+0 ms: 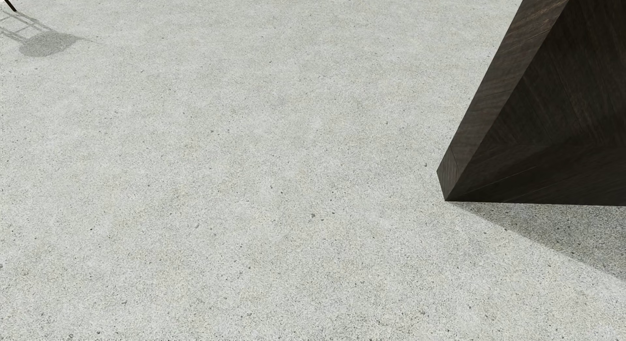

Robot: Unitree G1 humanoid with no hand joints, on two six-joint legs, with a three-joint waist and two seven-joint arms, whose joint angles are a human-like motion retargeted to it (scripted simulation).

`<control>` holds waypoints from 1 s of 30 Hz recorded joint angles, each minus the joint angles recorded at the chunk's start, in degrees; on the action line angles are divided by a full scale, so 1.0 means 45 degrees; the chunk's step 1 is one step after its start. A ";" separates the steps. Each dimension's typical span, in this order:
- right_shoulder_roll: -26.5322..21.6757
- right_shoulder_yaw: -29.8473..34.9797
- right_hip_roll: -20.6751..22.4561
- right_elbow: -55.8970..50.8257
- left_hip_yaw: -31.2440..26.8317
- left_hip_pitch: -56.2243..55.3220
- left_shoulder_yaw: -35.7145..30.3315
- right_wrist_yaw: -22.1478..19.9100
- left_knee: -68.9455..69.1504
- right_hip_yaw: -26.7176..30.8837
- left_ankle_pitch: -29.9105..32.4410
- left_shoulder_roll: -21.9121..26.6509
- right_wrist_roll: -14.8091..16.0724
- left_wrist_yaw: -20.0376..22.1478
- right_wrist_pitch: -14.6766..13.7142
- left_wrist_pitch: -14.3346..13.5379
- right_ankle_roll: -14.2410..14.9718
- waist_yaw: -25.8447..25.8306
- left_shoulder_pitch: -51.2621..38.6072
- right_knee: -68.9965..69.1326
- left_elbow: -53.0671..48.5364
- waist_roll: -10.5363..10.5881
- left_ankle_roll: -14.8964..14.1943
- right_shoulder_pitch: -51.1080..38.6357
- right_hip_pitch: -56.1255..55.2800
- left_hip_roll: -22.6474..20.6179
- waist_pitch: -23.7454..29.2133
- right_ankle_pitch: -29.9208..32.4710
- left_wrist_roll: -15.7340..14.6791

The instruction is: Walk to the sofa

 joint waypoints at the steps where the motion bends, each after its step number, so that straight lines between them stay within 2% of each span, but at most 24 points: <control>1: -0.0375 -0.0137 -0.0057 -0.0898 0.0000 -0.0730 -0.0137 0.0000 0.1159 0.0000 -0.0119 -0.0029 0.0000 0.0000 0.0000 0.0000 0.0000 0.0178 0.0098 -0.0024 0.0003 0.0005 0.0000 0.0127 0.0305 -0.0104 0.0237 -0.0237 0.0000; 2: -0.0480 0.0098 -0.0290 -0.0854 0.0000 -0.1395 -0.0202 0.0000 0.1937 0.0000 -0.0162 -0.0010 0.0000 0.0000 0.0000 0.0000 0.0000 0.0714 0.0320 -0.0099 0.0066 -0.0143 0.0000 -0.0027 0.0548 -0.0102 0.0203 -0.0527 0.0000; 5: -0.0262 -0.0355 -0.0711 -0.0482 0.0000 -0.3197 -0.0325 0.0000 0.0844 0.0000 0.0634 0.0263 0.0000 0.0000 0.0000 0.0000 0.0000 0.1821 0.0736 -0.0348 0.0404 -0.0615 0.0000 -0.0742 0.1273 -0.0071 0.0387 -0.1365 0.0000; 8: -0.0253 -0.0481 -0.0768 -0.0500 0.0000 -0.4350 -0.0260 0.0000 -0.0760 0.0000 0.1825 0.0276 0.0000 0.0000 0.0000 0.0000 0.0000 0.2082 0.0984 -0.0548 0.1303 -0.0595 0.0000 -0.1239 0.2982 0.0113 0.0687 -0.2812 0.0000; 10: -0.0251 -0.0394 -0.0834 -0.0175 0.0000 -0.4777 -0.0130 0.0000 -0.1411 0.0000 0.1896 0.0281 0.0000 0.0000 0.0000 0.0000 0.0000 0.2415 0.1044 -0.0618 0.1764 -0.0620 0.0000 -0.1527 0.3931 0.0117 0.0796 -0.3134 0.0000; 11: -0.0238 -0.0190 -0.0823 0.0070 0.0000 -0.4931 -0.0195 0.0000 -0.1035 0.0000 0.1740 0.0316 0.0000 0.0000 0.0000 0.0000 0.0000 0.2826 0.1013 -0.0802 0.1865 -0.0636 0.0000 -0.1581 0.4311 0.0420 0.0734 -0.2893 0.0000; 12: -0.0458 0.0366 -0.1136 -0.0308 0.0000 -0.5131 -0.0311 0.0000 -0.0601 0.0000 0.1719 0.0323 0.0000 0.0000 0.0000 0.0000 0.0000 0.3030 0.1021 -0.0650 0.1975 -0.0764 0.0000 -0.1369 0.4531 0.0096 0.0614 -0.2567 0.0000; 13: -0.0132 -0.0307 -0.1482 0.0268 0.0000 -0.5492 -0.0243 0.0000 0.0355 0.0000 0.1315 0.0282 0.0000 0.0000 0.0000 0.0000 0.0000 0.3364 0.1050 -0.0224 0.2085 -0.0922 0.0000 -0.1148 0.4359 -0.0041 0.0440 -0.1834 0.0000; 14: -0.0143 0.0498 -0.1722 0.0447 0.0000 -0.5121 -0.0344 0.0000 0.0996 0.0000 0.0879 0.0463 0.0000 0.0000 0.0000 0.0000 0.0000 0.3460 0.1177 0.0461 0.1884 -0.1151 0.0000 -0.0985 0.4475 -0.0198 0.0448 -0.0642 0.0000; 15: -0.0177 0.0488 -0.1896 0.0400 0.0000 -0.4717 -0.0600 0.0000 0.1387 0.0000 0.0400 0.0335 0.0000 0.0000 0.0000 0.0000 0.0000 0.3390 0.0951 0.1722 0.2233 -0.1140 0.0000 -0.0559 0.4105 -0.0393 0.0361 0.1480 0.0000; 16: -0.0217 0.0642 -0.1923 0.0543 0.0000 -0.4262 -0.0556 0.0000 0.1503 0.0000 -0.0120 0.0269 0.0000 0.0000 0.0000 0.0000 0.0000 0.3143 0.0944 0.4018 0.2246 -0.0973 0.0000 -0.0251 0.2906 -0.0349 0.0126 0.3614 0.0000; 17: -0.0112 0.0720 -0.2301 0.0601 0.0000 -0.3229 -0.0284 0.0000 0.1334 0.0000 -0.0564 0.0274 0.0000 0.0000 0.0000 0.0000 0.0000 0.2919 0.0805 0.6780 0.1958 -0.1076 0.0000 -0.0114 0.1739 -0.0828 0.0581 0.4858 0.0000; 18: -0.0192 0.0440 -0.2378 0.0341 0.0000 -0.2434 -0.0254 0.0000 0.1008 0.0000 -0.0887 0.0116 0.0000 0.0000 0.0000 0.0000 0.0000 0.1998 0.0647 0.9449 0.1652 -0.1084 0.0000 0.0203 0.0304 -0.1274 0.0795 0.4806 0.0000; 19: -0.0292 0.0777 -0.2150 0.0505 0.0000 -0.1213 -0.0447 0.0000 0.0411 0.0000 -0.1036 0.0189 0.0000 0.0000 0.0000 0.0000 0.0000 0.1376 0.0466 1.1051 0.1472 -0.0831 0.0000 0.0346 -0.0845 -0.1231 0.0960 0.4499 0.0000; 20: -0.0194 0.0483 -0.1893 0.0635 0.0000 -0.0202 -0.0387 0.0000 -0.0239 0.0000 -0.1120 0.0223 0.0000 0.0000 0.0000 0.0000 0.0000 0.0661 0.0384 1.1400 0.0983 -0.0605 0.0000 0.0633 -0.2238 -0.1117 0.0905 0.4438 0.0000; 22: -0.0265 -0.0401 -0.1615 0.0136 0.0000 0.2112 -0.0156 0.0000 -0.1919 0.0000 -0.0914 0.0199 0.0000 0.0000 0.0000 0.0000 0.0000 -0.1081 0.0110 0.8309 0.0163 -0.0260 0.0000 0.1276 -0.4045 -0.1090 0.1122 0.5663 0.0000; 23: -0.0409 0.0101 -0.1433 0.0208 0.0000 0.3077 -0.0217 0.0000 -0.2725 0.0000 -0.0789 0.0434 0.0000 0.0000 0.0000 0.0000 0.0000 -0.1588 -0.0108 0.5877 -0.0272 -0.0165 0.0000 0.1319 -0.4761 -0.1002 0.1123 0.6417 0.0000; 24: -0.0508 0.0074 -0.1396 0.0074 0.0000 0.4003 -0.0189 0.0000 -0.3263 0.0000 -0.0899 0.0598 0.0000 0.0000 0.0000 0.0000 0.0000 -0.1994 -0.0394 0.3476 -0.0636 -0.0150 0.0000 0.1565 -0.5255 -0.0958 0.1073 0.6414 0.0000; 25: -0.0472 -0.0107 -0.1398 0.0082 0.0000 0.4818 -0.0097 0.0000 -0.3717 0.0000 -0.1116 0.0749 0.0000 0.0000 0.0000 0.0000 0.0000 -0.2410 -0.0630 0.1382 -0.0980 -0.0154 0.0000 0.1672 -0.5637 -0.0951 0.0980 0.4776 0.0000; 26: -0.0525 0.0047 -0.1475 -0.0035 0.0000 0.5460 -0.0064 0.0000 -0.3867 0.0000 -0.1363 0.0907 0.0000 0.0000 0.0000 0.0000 0.0000 -0.2616 -0.0912 0.0101 -0.1235 -0.0202 0.0000 0.1832 -0.5955 -0.0930 0.0794 0.1922 0.0000; 27: -0.0475 0.0113 -0.1487 0.0220 0.0000 0.5880 0.0059 0.0000 -0.3777 0.0000 -0.1574 0.0963 0.0000 0.0000 0.0000 0.0000 0.0000 -0.2834 -0.1160 0.0061 -0.1240 -0.0137 0.0000 0.1902 -0.6259 -0.0820 0.0666 0.0105 0.0000; 28: -0.0537 0.0316 -0.1533 0.0199 0.0000 0.6255 0.0311 0.0000 -0.3590 0.0000 -0.1562 0.0931 0.0000 0.0000 0.0000 0.0000 0.0000 -0.3285 -0.1245 0.0098 -0.1163 -0.0101 0.0000 0.1947 -0.6436 -0.0790 0.0756 0.1053 0.0000; 29: -0.0551 0.0311 -0.1407 0.0281 0.0000 0.6547 0.0549 0.0000 -0.3169 0.0000 -0.0994 0.0846 0.0000 0.0000 0.0000 0.0000 0.0000 -0.3446 -0.1175 0.0914 -0.1032 0.0059 0.0000 0.2013 -0.6954 -0.0599 0.0676 0.4126 0.0000; 30: -0.0508 0.0440 -0.1155 0.0433 0.0000 0.6397 0.0775 0.0000 -0.2387 0.0000 0.0373 0.0632 0.0000 0.0000 0.0000 0.0000 0.0000 -0.3524 -0.1009 0.1907 -0.0800 0.0401 0.0000 0.1991 -0.7379 -0.0272 0.0558 0.6574 0.0000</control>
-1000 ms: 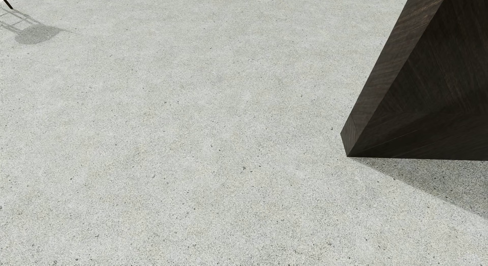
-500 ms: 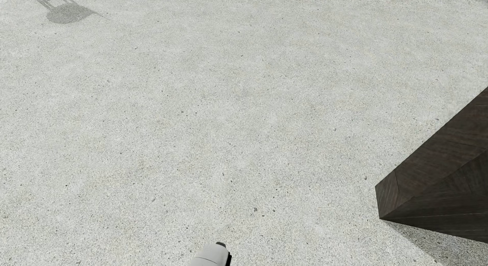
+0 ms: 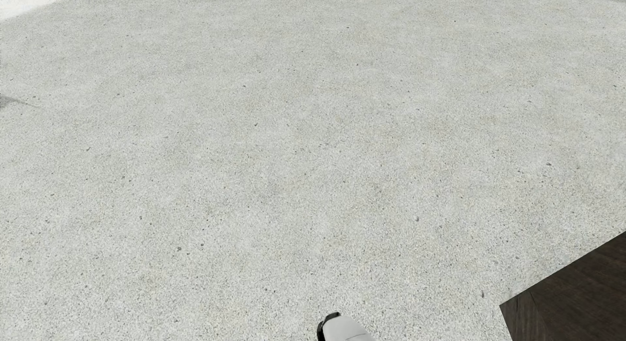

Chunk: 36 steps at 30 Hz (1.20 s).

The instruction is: Walk to the sofa

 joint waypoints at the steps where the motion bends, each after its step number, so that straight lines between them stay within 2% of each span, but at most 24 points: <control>1: 0.0001 0.0150 0.0400 0.0279 0.0000 -0.0256 -0.0107 0.0000 0.1794 0.0000 0.2309 -0.0209 0.0000 0.0000 0.0000 0.0000 0.0000 0.0295 0.0235 0.0859 0.0365 0.0272 0.0000 -0.0088 0.0388 0.0384 0.0090 0.0513 0.0000; 2: 0.0056 0.0243 0.0794 0.0481 0.0000 -0.1476 -0.0294 0.0000 0.4314 0.0000 0.4469 -0.0275 0.0000 0.0000 0.0000 0.0000 0.0000 0.0728 0.0493 0.1225 0.0742 0.0290 0.0000 -0.0273 0.0887 0.0562 -0.0041 0.0351 0.0000; 3: 0.0031 -0.0012 0.1212 0.0199 0.0000 -0.3063 -0.0787 0.0000 0.7117 0.0000 0.4408 -0.0214 0.0000 0.0000 0.0000 0.0000 0.0000 0.1158 0.0610 0.1218 0.0896 0.0389 0.0000 -0.0363 0.1598 0.0878 -0.0067 -0.0141 0.0000; 5: 0.0100 -0.0383 0.1317 0.0173 0.0000 -0.5292 -0.1141 0.0000 0.9830 0.0000 0.1161 -0.0241 0.0000 0.0000 0.0000 0.0000 0.0000 0.2496 0.0846 0.0135 0.0970 0.0108 0.0000 -0.1046 0.4404 0.0872 0.0410 -0.1979 0.0000; 6: 0.0064 -0.0666 0.1213 -0.0083 0.0000 -0.6540 -0.1175 0.0000 0.9634 0.0000 0.0217 -0.0223 0.0000 0.0000 0.0000 0.0000 0.0000 0.3286 0.1021 -0.0306 0.1005 -0.0183 0.0000 -0.1414 0.5463 0.0651 0.0406 -0.2927 0.0000; 8: -0.0384 -0.0557 0.0895 -0.1160 0.0000 -0.7985 -0.1258 0.0000 0.6683 0.0000 -0.0129 -0.0051 0.0000 0.0000 0.0000 0.0000 0.0000 0.4752 0.1624 -0.1476 0.0763 -0.0546 0.0000 -0.2047 0.7965 0.0626 0.0462 -0.5067 0.0000; 11: -0.0596 -0.1752 0.0502 -0.1636 0.0000 -0.9325 -0.1043 0.0000 0.0085 0.0000 0.1695 -0.0076 0.0000 0.0000 0.0000 0.0000 0.0000 0.5656 0.1946 -0.2373 0.1274 -0.0749 0.0000 -0.3223 1.0481 0.0712 0.0028 -0.7821 0.0000; 13: -0.0745 -0.2173 0.0330 -0.1958 0.0000 -0.9769 -0.1129 0.0000 -0.1342 0.0000 0.1826 -0.0111 0.0000 0.0000 0.0000 0.0000 0.0000 0.6024 0.1988 -0.2218 0.1682 -0.0832 0.0000 -0.3615 1.1239 0.0758 -0.0253 -0.7585 0.0000; 14: -0.0731 -0.2259 -0.0035 -0.2204 0.0000 -0.9914 -0.1009 0.0000 -0.0415 0.0000 0.1366 -0.0126 0.0000 0.0000 0.0000 0.0000 0.0000 0.6261 0.2076 -0.1711 0.1812 -0.1030 0.0000 -0.3468 1.1726 0.0479 -0.0167 -0.6903 0.0000; 15: -0.0605 -0.2553 -0.0352 -0.2282 0.0000 -0.9707 -0.1336 0.0000 0.0511 0.0000 0.1814 -0.0091 0.0000 0.0000 0.0000 0.0000 0.0000 0.6481 0.2111 -0.0805 0.2179 -0.1129 0.0000 -0.3071 1.2047 0.0238 -0.0261 -0.5761 0.0000; 16: -0.0232 -0.2875 -0.0696 -0.1936 0.0000 -1.0001 -0.1217 0.0000 0.1565 0.0000 0.2168 -0.0166 0.0000 0.0000 0.0000 0.0000 0.0000 0.6522 0.2167 0.1091 0.2512 -0.1382 0.0000 -0.2707 1.1370 0.0023 -0.0584 -0.3832 0.0000; 17: 0.0087 -0.2872 -0.1159 -0.1451 0.0000 -0.9419 -0.1065 0.0000 0.2451 0.0000 0.1615 -0.0258 0.0000 0.0000 0.0000 0.0000 0.0000 0.6377 0.2210 0.3784 0.2868 -0.1625 0.0000 -0.2316 1.0606 -0.0503 -0.0433 -0.1955 0.0000; 19: 0.0272 -0.1917 -0.1391 -0.1014 0.0000 -0.7449 -0.1102 0.0000 0.2030 0.0000 0.0571 -0.0309 0.0000 0.0000 0.0000 0.0000 0.0000 0.5514 0.1951 0.9485 0.2811 -0.1731 0.0000 -0.2072 0.7580 -0.1000 -0.0053 -0.1882 0.0000; 20: 0.0330 -0.1191 -0.1174 -0.0791 0.0000 -0.6390 -0.1269 0.0000 0.1441 0.0000 0.0439 -0.0227 0.0000 0.0000 0.0000 0.0000 0.0000 0.4744 0.1767 1.0112 0.2574 -0.1518 0.0000 -0.2005 0.6102 -0.0850 0.0010 -0.1765 0.0000; 21: 0.0424 -0.0906 -0.0973 -0.0402 0.0000 -0.5453 -0.1204 0.0000 0.0869 0.0000 0.0400 -0.0181 0.0000 0.0000 0.0000 0.0000 0.0000 0.3872 0.1552 0.9111 0.2239 -0.1284 0.0000 -0.1805 0.5003 -0.0810 0.0178 -0.1309 0.0000; 23: 0.0368 -0.0823 -0.0701 0.0134 0.0000 -0.3445 -0.1159 0.0000 -0.0415 0.0000 0.0141 0.0030 0.0000 0.0000 0.0000 0.0000 0.0000 0.2718 0.1026 0.3998 0.1299 -0.0962 0.0000 -0.1173 0.3362 -0.0660 0.0320 0.1087 0.0000; 24: 0.0261 -0.0753 -0.0686 0.0237 0.0000 -0.2628 -0.0901 0.0000 -0.0863 0.0000 -0.0021 0.0179 0.0000 0.0000 0.0000 0.0000 0.0000 0.2361 0.0879 0.1220 0.0533 -0.0873 0.0000 -0.0905 0.2923 -0.0665 0.0265 0.0984 0.0000; 26: 0.0109 -0.0338 -0.0538 0.0510 0.0000 -0.1513 -0.0154 0.0000 -0.0978 0.0000 -0.0565 0.0443 0.0000 0.0000 0.0000 0.0000 0.0000 0.1883 0.0599 -0.1466 -0.0447 -0.0739 0.0000 -0.0519 0.2435 -0.0469 0.0057 -0.4536 0.0000; 27: -0.0099 0.0021 -0.0446 0.0284 0.0000 -0.1086 0.0163 0.0000 -0.0759 0.0000 -0.0651 0.0510 0.0000 0.0000 0.0000 0.0000 0.0000 0.1715 0.0638 -0.1466 -0.0618 -0.0632 0.0000 -0.0288 0.2133 -0.0427 0.0014 -0.4542 0.0000; 28: -0.0173 0.0113 -0.0269 0.0312 0.0000 -0.0748 0.0516 0.0000 -0.0279 0.0000 -0.0233 0.0479 0.0000 0.0000 0.0000 0.0000 0.0000 0.1587 0.0814 -0.0929 -0.0649 -0.0564 0.0000 -0.0066 0.1973 -0.0405 -0.0049 -0.2785 0.0000; 30: -0.0154 0.0105 0.0675 0.0499 0.0000 -0.1797 0.0859 0.0000 0.3611 0.0000 0.2962 0.0250 0.0000 0.0000 0.0000 0.0000 0.0000 0.1912 0.1301 0.0264 -0.0098 -0.0045 0.0000 0.0274 0.2319 0.0419 -0.0288 -0.0522 0.0000; 31: -0.0150 0.0219 0.1008 0.0689 0.0000 -0.3116 0.0642 0.0000 0.6579 0.0000 0.3592 0.0212 0.0000 0.0000 0.0000 0.0000 0.0000 0.2397 0.1450 0.0747 0.0405 0.0009 0.0000 0.0209 0.2928 0.0565 -0.0257 -0.0793 0.0000; 33: -0.0253 0.0118 0.1251 0.0386 0.0000 -0.5661 -0.0031 0.0000 0.9107 0.0000 0.0798 0.0071 0.0000 0.0000 0.0000 0.0000 0.0000 0.3131 0.1426 -0.0025 0.1046 0.0257 0.0000 -0.0131 0.5398 0.0766 0.0279 -0.2526 0.0000; 36: -0.0479 -0.0344 0.0854 -0.0032 0.0000 -0.7978 -0.0541 0.0000 0.4085 0.0000 0.0050 0.0108 0.0000 0.0000 0.0000 0.0000 0.0000 0.5102 0.2048 -0.1302 0.1373 -0.0340 0.0000 -0.1130 0.8456 0.0410 0.0364 -0.5147 0.0000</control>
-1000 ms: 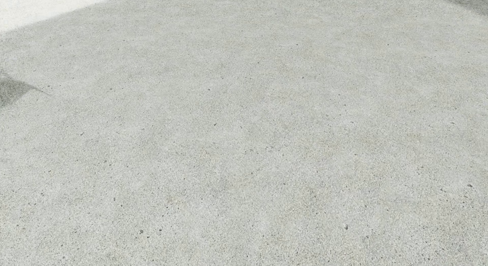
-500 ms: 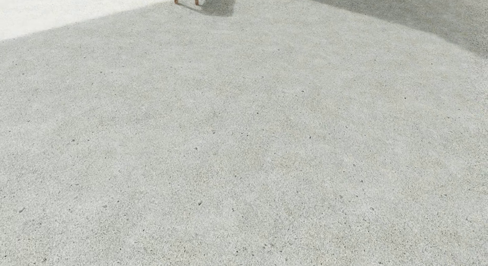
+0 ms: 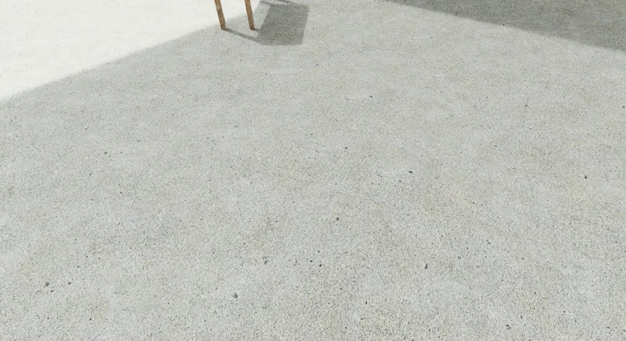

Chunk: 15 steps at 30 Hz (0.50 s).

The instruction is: Walk to the sofa

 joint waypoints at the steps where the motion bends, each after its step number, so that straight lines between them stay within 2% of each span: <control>1: -0.0018 -0.0421 -0.0098 -0.0302 0.0000 -0.0443 0.0031 0.0000 -0.2472 0.0000 0.0544 0.0132 0.0000 0.0000 0.0000 0.0000 0.0000 0.0332 0.0272 -0.0350 -0.0085 -0.0189 0.0000 -0.0286 0.0786 0.0044 -0.0095 -0.0891 0.0000; 2: -0.0043 -0.0887 -0.0259 -0.0613 0.0000 -0.0958 0.0381 0.0000 -0.4606 0.0000 0.0997 0.0159 0.0000 0.0000 0.0000 0.0000 0.0000 0.0751 0.0477 -0.0611 -0.0057 -0.0446 0.0000 -0.0630 0.1299 -0.0014 -0.0322 -0.1658 0.0000; 3: -0.0142 -0.1362 -0.0439 -0.1053 0.0000 -0.1452 0.0558 0.0000 -0.5262 0.0000 0.1312 0.0186 0.0000 0.0000 0.0000 0.0000 0.0000 0.1059 0.0652 -0.0662 0.0020 -0.0601 0.0000 -0.0728 0.1930 0.0149 -0.0484 -0.2177 0.0000; 4: -0.0236 -0.1177 -0.0459 -0.0999 0.0000 -0.1888 0.0578 0.0000 -0.4885 0.0000 0.1355 0.0240 0.0000 0.0000 0.0000 0.0000 0.0000 0.1465 0.0900 -0.0338 0.0109 -0.0864 0.0000 -0.1059 0.2239 0.0504 -0.0693 -0.2510 0.0000; 5: -0.0146 -0.1534 -0.0646 -0.1345 0.0000 -0.1931 0.0465 0.0000 -0.3738 0.0000 0.2072 0.0383 0.0000 0.0000 0.0000 0.0000 0.0000 0.1934 0.1027 0.0463 0.0269 -0.1148 0.0000 -0.0853 0.2834 0.0367 -0.0579 -0.2358 0.0000; 6: -0.0079 -0.2464 -0.0965 -0.1729 0.0000 -0.2306 0.1033 0.0000 -0.2269 0.0000 0.2500 0.0261 0.0000 0.0000 0.0000 0.0000 0.0000 0.2142 0.1153 0.2255 0.0465 -0.1579 0.0000 -0.0867 0.2526 0.0041 -0.0653 -0.0693 0.0000; 7: 0.0290 -0.1718 -0.1155 -0.1072 0.0000 -0.1787 0.0558 0.0000 -0.1398 0.0000 0.2071 0.0310 0.0000 0.0000 0.0000 0.0000 0.0000 0.2174 0.0951 0.4932 0.1024 -0.1967 0.0000 -0.0757 0.1850 -0.0086 -0.0523 0.2164 0.0000; 8: 0.0389 -0.1420 -0.1230 -0.0926 0.0000 -0.1302 0.0480 0.0000 -0.0968 0.0000 0.1433 0.0192 0.0000 0.0000 0.0000 0.0000 0.0000 0.1680 0.0766 0.7528 0.1357 -0.1991 0.0000 -0.0781 0.0692 -0.0113 -0.0420 0.4118 0.0000; 9: 0.0501 -0.0871 -0.1482 -0.0795 0.0000 -0.0497 0.0406 0.0000 -0.1093 0.0000 0.1005 0.0020 0.0000 0.0000 0.0000 0.0000 0.0000 0.1102 0.0608 0.9130 0.1488 -0.2022 0.0000 -0.0837 -0.0619 -0.0100 -0.0312 0.4846 0.0000; 10: 0.0594 -0.0565 -0.1352 -0.0724 0.0000 0.0622 0.0322 0.0000 -0.1589 0.0000 0.0840 -0.0162 0.0000 0.0000 0.0000 0.0000 0.0000 0.0533 0.0542 0.9554 0.1352 -0.1703 0.0000 -0.0690 -0.1895 0.0272 -0.0221 0.4925 0.0000; 11: 0.0953 -0.0639 -0.1437 0.0073 0.0000 0.1796 0.0240 0.0000 -0.2271 0.0000 0.0585 -0.0234 0.0000 0.0000 0.0000 0.0000 0.0000 -0.0064 0.0492 0.9139 0.1054 -0.1599 0.0000 -0.0656 -0.3363 0.0417 -0.0188 0.4852 0.0000; 12: 0.0881 -0.0660 -0.1262 -0.0320 0.0000 0.2938 -0.0036 0.0000 -0.3014 0.0000 0.0082 -0.0195 0.0000 0.0000 0.0000 0.0000 0.0000 -0.0850 0.0584 0.7611 0.0303 -0.1220 0.0000 -0.0194 -0.4579 0.0672 -0.0224 0.5249 0.0000; 14: 0.0797 -0.0199 -0.1513 0.0040 0.0000 0.5138 -0.0029 0.0000 -0.4132 0.0000 -0.0729 -0.0047 0.0000 0.0000 0.0000 0.0000 0.0000 -0.2366 0.0651 0.4492 -0.0917 -0.0822 0.0000 0.0446 -0.6614 0.0922 -0.0304 0.5580 0.0000; 15: 0.0651 -0.0292 -0.1700 0.0036 0.0000 0.6069 0.0108 0.0000 -0.4462 0.0000 -0.1087 0.0152 0.0000 0.0000 0.0000 0.0000 0.0000 -0.3084 0.0568 0.2752 -0.1535 -0.0828 0.0000 0.0760 -0.7454 0.0912 -0.0335 0.4717 0.0000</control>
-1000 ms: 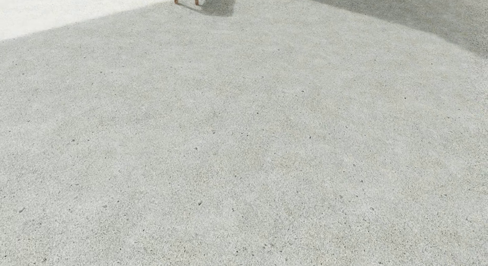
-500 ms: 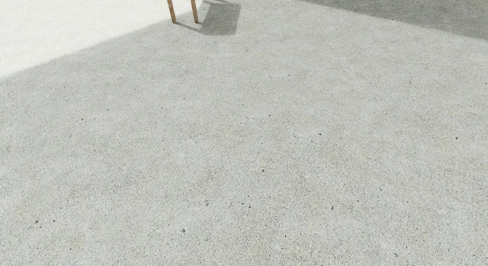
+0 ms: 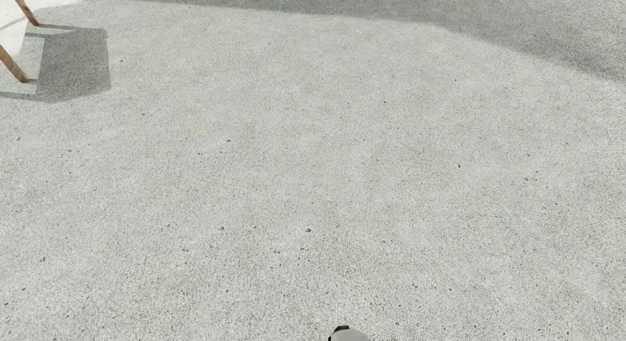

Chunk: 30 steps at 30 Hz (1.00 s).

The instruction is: Walk to the sofa

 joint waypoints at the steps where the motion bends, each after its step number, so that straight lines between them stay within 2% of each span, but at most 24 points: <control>1: -0.0140 0.0303 -0.0285 0.0126 0.0000 0.0768 -0.0112 0.0000 -0.0176 0.0000 -0.0302 0.0285 0.0000 0.0000 0.0000 0.0000 0.0000 -0.0853 -0.0239 -0.1574 -0.0323 -0.0060 0.0000 0.0254 -0.0557 -0.0047 -0.0037 -0.1756 0.0000; 2: -0.0185 0.0000 -0.0750 0.0469 0.0000 0.1312 -0.0228 0.0000 -0.0174 0.0000 -0.0473 0.0512 0.0000 0.0000 0.0000 0.0000 0.0000 -0.1588 -0.0515 -0.2405 -0.0486 0.0036 0.0000 0.0653 -0.1076 -0.0024 -0.0147 -0.4119 0.0000; 3: -0.0390 0.0109 -0.1277 0.0668 0.0000 0.1938 -0.0287 0.0000 -0.0089 0.0000 -0.0236 0.0592 0.0000 0.0000 0.0000 0.0000 0.0000 -0.2322 -0.0819 -0.2679 -0.0418 0.0192 0.0000 0.1030 -0.1222 0.0115 -0.0068 -0.5314 0.0000; 4: -0.0427 0.0046 -0.1500 0.1110 0.0000 0.2459 -0.0217 0.0000 0.0004 0.0000 0.0512 0.0608 0.0000 0.0000 0.0000 0.0000 0.0000 -0.2744 -0.0995 -0.2263 -0.0217 0.0430 0.0000 0.1414 -0.1734 0.0378 -0.0178 -0.3009 0.0000; 5: -0.0465 0.0434 -0.1218 0.1455 0.0000 0.2637 0.0158 0.0000 0.0455 0.0000 0.1953 0.0516 0.0000 0.0000 0.0000 0.0000 0.0000 -0.2658 -0.0991 -0.0936 -0.0092 0.0793 0.0000 0.1605 -0.2568 0.0724 -0.0314 0.0338 0.0000; 6: -0.0448 0.0959 -0.0413 0.1950 0.0000 0.2161 0.0353 0.0000 0.1639 0.0000 0.4106 0.0299 0.0000 0.0000 0.0000 0.0000 0.0000 -0.2373 -0.0920 0.0179 0.0264 0.1441 0.0000 0.1520 -0.2869 0.1164 -0.0433 0.1243 0.0000; 7: -0.0452 0.1379 0.0108 0.2206 0.0000 0.1500 0.0352 0.0000 0.3475 0.0000 0.5849 0.0183 0.0000 0.0000 0.0000 0.0000 0.0000 -0.1916 -0.0794 0.0840 0.0784 0.1457 0.0000 0.1298 -0.2352 0.0926 -0.0355 0.0653 0.0000; 8: -0.0471 0.1145 0.0751 0.1988 0.0000 0.0034 0.0018 0.0000 0.5835 0.0000 0.6097 0.0156 0.0000 0.0000 0.0000 0.0000 0.0000 -0.1510 -0.0832 0.1223 0.1078 0.1532 0.0000 0.1148 -0.1843 0.0770 -0.0369 0.0162 0.0000; 9: -0.0300 0.0488 0.1469 0.1912 0.0000 -0.0894 -0.0252 0.0000 0.7931 0.0000 0.4835 0.0126 0.0000 0.0000 0.0000 0.0000 0.0000 -0.0903 -0.0922 0.0931 0.1212 0.1606 0.0000 0.0963 -0.0511 0.0815 -0.0034 -0.0233 0.0000; 10: -0.0287 0.0412 0.1925 0.1563 0.0000 -0.2303 -0.0351 0.0000 0.9423 0.0000 0.3101 0.0068 0.0000 0.0000 0.0000 0.0000 0.0000 -0.0364 -0.0830 0.0505 0.1329 0.1412 0.0000 0.0524 0.0794 0.0237 0.0140 -0.0792 0.0000; 12: -0.0437 0.0046 0.2423 -0.0017 0.0000 -0.5263 -0.0678 0.0000 0.9792 0.0000 0.0818 -0.0084 0.0000 0.0000 0.0000 0.0000 0.0000 0.1010 -0.0529 -0.0888 0.1314 0.1039 0.0000 -0.0264 0.3477 -0.0405 0.0094 -0.2659 0.0000; 14: -0.0534 -0.1227 0.1748 -0.1657 0.0000 -0.6358 -0.0744 0.0000 0.6234 0.0000 0.0792 -0.0043 0.0000 0.0000 0.0000 0.0000 0.0000 0.2553 -0.0233 -0.2533 0.1234 0.0461 0.0000 -0.0828 0.6833 -0.0946 0.0528 -0.4432 0.0000; 16: -0.0546 -0.1931 0.1333 -0.2711 0.0000 -0.7375 -0.0536 0.0000 0.1678 0.0000 0.1424 0.0002 0.0000 0.0000 0.0000 0.0000 0.0000 0.3692 0.0014 -0.3523 0.1067 0.0235 0.0000 -0.1920 0.8777 -0.0557 0.0316 -0.6462 0.0000; 17: -0.0681 -0.2130 0.1218 -0.3304 0.0000 -0.7630 -0.0436 0.0000 -0.0573 0.0000 0.1514 -0.0049 0.0000 0.0000 0.0000 0.0000 0.0000 0.4096 0.0101 -0.3653 0.0978 0.0317 0.0000 -0.2405 0.9418 -0.0293 0.0116 -0.7120 0.0000; 19: -0.0770 -0.2588 0.0559 -0.4002 0.0000 -0.8478 -0.0287 0.0000 -0.0977 0.0000 0.1121 -0.0069 0.0000 0.0000 0.0000 0.0000 0.0000 0.4633 0.0319 -0.3598 0.1014 0.0345 0.0000 -0.2912 1.0819 0.0137 -0.0156 -0.7680 0.0000; 20: -0.0736 -0.2927 0.0135 -0.4358 0.0000 -0.8636 -0.0240 0.0000 0.0236 0.0000 0.1171 -0.0085 0.0000 0.0000 0.0000 0.0000 0.0000 0.4903 0.0385 -0.3209 0.1200 0.0231 0.0000 -0.2697 1.1554 -0.0019 -0.0108 -0.7316 0.0000; 21: -0.0532 -0.3110 -0.0125 -0.4134 0.0000 -0.9263 -0.0319 0.0000 0.1651 0.0000 0.2173 -0.0106 0.0000 0.0000 0.0000 0.0000 0.0000 0.5014 0.0315 -0.2205 0.1708 0.0005 0.0000 -0.2514 1.1529 -0.0198 -0.0422 -0.6199 0.0000; 22: -0.0166 -0.3061 -0.0607 -0.3414 0.0000 -0.9353 -0.0410 0.0000 0.3054 0.0000 0.2446 -0.0145 0.0000 0.0000 0.0000 0.0000 0.0000 0.4962 0.0273 -0.0623 0.2376 -0.0542 0.0000 -0.2186 1.1362 -0.0843 -0.0594 -0.3938 0.0000; 23: -0.0022 -0.2742 -0.0718 -0.2793 0.0000 -0.8621 -0.0585 0.0000 0.3849 0.0000 0.1889 -0.0152 0.0000 0.0000 0.0000 0.0000 0.0000 0.4659 0.0067 0.1556 0.2910 -0.0641 0.0000 -0.1815 1.0851 -0.1284 -0.0436 -0.1322 0.0000; 24: 0.0003 -0.1958 -0.0786 -0.2011 0.0000 -0.7914 -0.0469 0.0000 0.4073 0.0000 0.1217 -0.0290 0.0000 0.0000 0.0000 0.0000 0.0000 0.4445 -0.0200 0.4555 0.3277 -0.0664 0.0000 -0.1768 0.9425 -0.1747 -0.0404 -0.0017 0.0000; 26: -0.0016 -0.0473 -0.0362 -0.0796 0.0000 -0.5396 -0.0574 0.0000 0.2782 0.0000 0.0821 -0.0346 0.0000 0.0000 0.0000 0.0000 0.0000 0.3319 -0.0523 0.8475 0.2723 -0.0329 0.0000 -0.1601 0.6560 -0.2090 -0.0234 -0.1242 0.0000; 27: 0.0052 -0.0433 -0.0014 -0.0259 0.0000 -0.4180 -0.0538 0.0000 0.2037 0.0000 0.0849 -0.0393 0.0000 0.0000 0.0000 0.0000 0.0000 0.2525 -0.0740 0.8804 0.2424 -0.0021 0.0000 -0.1203 0.5242 -0.2132 -0.0141 -0.1570 0.0000; 28: -0.0019 0.0088 0.0278 0.0210 0.0000 -0.2805 -0.0442 0.0000 0.1203 0.0000 0.0889 -0.0308 0.0000 0.0000 0.0000 0.0000 0.0000 0.1677 -0.0847 0.7811 0.1710 0.0250 0.0000 -0.0797 0.4206 -0.2082 -0.0040 -0.1118 0.0000; 30: -0.0239 0.0472 0.0440 0.0628 0.0000 -0.0939 -0.0231 0.0000 0.0190 0.0000 0.0996 -0.0133 0.0000 0.0000 0.0000 0.0000 0.0000 0.0386 -0.1365 0.3325 0.0471 0.0623 0.0000 0.0085 0.2227 -0.1864 0.0039 0.1158 0.0000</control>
